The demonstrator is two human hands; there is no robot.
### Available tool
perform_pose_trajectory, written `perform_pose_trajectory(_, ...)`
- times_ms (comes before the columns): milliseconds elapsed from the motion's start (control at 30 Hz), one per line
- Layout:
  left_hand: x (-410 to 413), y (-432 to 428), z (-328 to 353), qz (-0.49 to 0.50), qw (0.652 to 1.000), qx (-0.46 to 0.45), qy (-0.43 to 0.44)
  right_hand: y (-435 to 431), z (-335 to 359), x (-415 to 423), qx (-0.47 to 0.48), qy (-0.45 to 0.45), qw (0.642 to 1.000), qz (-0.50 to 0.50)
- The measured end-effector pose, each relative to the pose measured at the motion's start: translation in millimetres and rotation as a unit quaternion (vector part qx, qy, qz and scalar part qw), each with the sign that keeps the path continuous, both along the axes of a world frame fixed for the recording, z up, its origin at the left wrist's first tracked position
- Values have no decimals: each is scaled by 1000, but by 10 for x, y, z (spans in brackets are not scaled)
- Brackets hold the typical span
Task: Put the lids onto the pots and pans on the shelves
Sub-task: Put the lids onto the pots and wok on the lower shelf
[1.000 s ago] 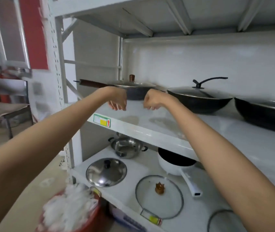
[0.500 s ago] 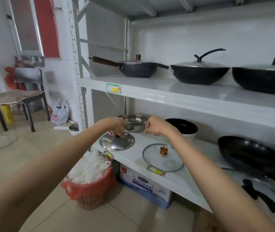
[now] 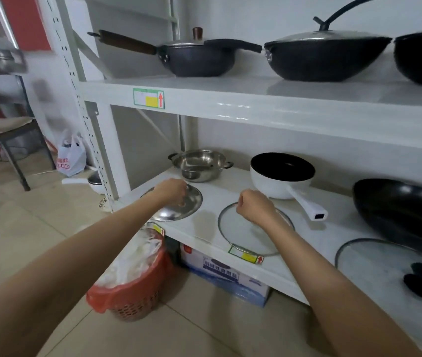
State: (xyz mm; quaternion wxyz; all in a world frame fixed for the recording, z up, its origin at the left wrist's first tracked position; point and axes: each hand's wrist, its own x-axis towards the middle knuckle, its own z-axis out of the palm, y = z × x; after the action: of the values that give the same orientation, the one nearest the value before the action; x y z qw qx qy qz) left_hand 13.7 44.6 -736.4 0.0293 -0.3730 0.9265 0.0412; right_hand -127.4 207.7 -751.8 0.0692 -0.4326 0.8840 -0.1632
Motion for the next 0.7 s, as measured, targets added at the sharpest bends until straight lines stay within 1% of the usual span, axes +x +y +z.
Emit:
perform_pose_trajectory(67, -145, -251, -119, -3, 1000, 0, -3, -91, -118, -178, 12, 10, 1000, -21)
perform_pose_trajectory(200, -434, -706, -319, -6, 1000, 2, -17, -249, -368, -500, 71, 35, 996, -47)
perform_pose_trajectory(267, -554, -910, -458, 8, 1000, 6, -21, -341, -515, -638, 99, 44, 992, -65)
perform_pose_trajectory(367, -690, -1218, -672, 31, 999, -1, -35, -442, -723, -805, 124, 22, 988, -90)
perform_pose_trajectory(467, -774, -1531, -894, 62, 997, 4, -46, -489, -931, -893, 118, -5, 989, -88)
perform_pose_trajectory(600, -811, -1669, -1035, 89, 995, -18, -41, -577, -1048, -971, 95, 13, 990, -100)
perform_pose_trajectory(700, -841, -1733, -1122, 102, 993, -44, -31, -647, -1060, -987, 94, 9, 991, -92)
